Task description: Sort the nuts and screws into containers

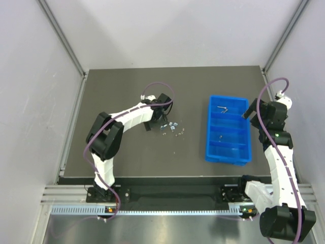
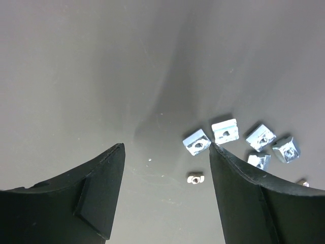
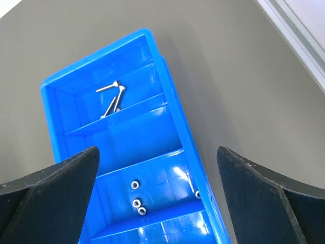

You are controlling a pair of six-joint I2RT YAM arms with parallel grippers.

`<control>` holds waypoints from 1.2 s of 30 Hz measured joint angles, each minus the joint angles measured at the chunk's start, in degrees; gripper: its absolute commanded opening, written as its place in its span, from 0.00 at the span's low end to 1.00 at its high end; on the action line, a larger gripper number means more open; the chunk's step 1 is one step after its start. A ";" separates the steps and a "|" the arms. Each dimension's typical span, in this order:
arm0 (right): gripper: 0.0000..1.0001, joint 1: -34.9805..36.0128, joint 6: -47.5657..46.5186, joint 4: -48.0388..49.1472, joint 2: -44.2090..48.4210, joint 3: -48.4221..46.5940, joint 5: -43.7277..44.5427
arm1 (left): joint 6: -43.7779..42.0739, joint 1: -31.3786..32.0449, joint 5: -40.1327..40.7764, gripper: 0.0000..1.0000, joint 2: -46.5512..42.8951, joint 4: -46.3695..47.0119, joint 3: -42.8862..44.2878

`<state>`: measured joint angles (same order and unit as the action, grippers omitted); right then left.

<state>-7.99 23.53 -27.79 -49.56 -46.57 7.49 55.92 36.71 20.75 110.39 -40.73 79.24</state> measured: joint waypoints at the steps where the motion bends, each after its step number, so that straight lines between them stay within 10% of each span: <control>1: 1.00 0.00 0.02 0.00 0.00 0.00 0.00 | 0.13 -0.07 0.11 0.72 0.00 0.02 0.00; 17: 1.00 0.00 -0.11 0.00 0.00 0.04 0.37 | 0.42 -0.31 0.09 0.69 2.51 1.25 0.63; 36: 1.00 0.00 -0.42 0.00 0.00 0.04 0.94 | 0.33 1.90 0.42 0.29 3.15 2.10 -0.09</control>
<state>-7.99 23.11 -27.79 -49.56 -46.52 8.43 56.25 38.61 21.17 113.54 -38.63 79.15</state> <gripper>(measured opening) 0.996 0.322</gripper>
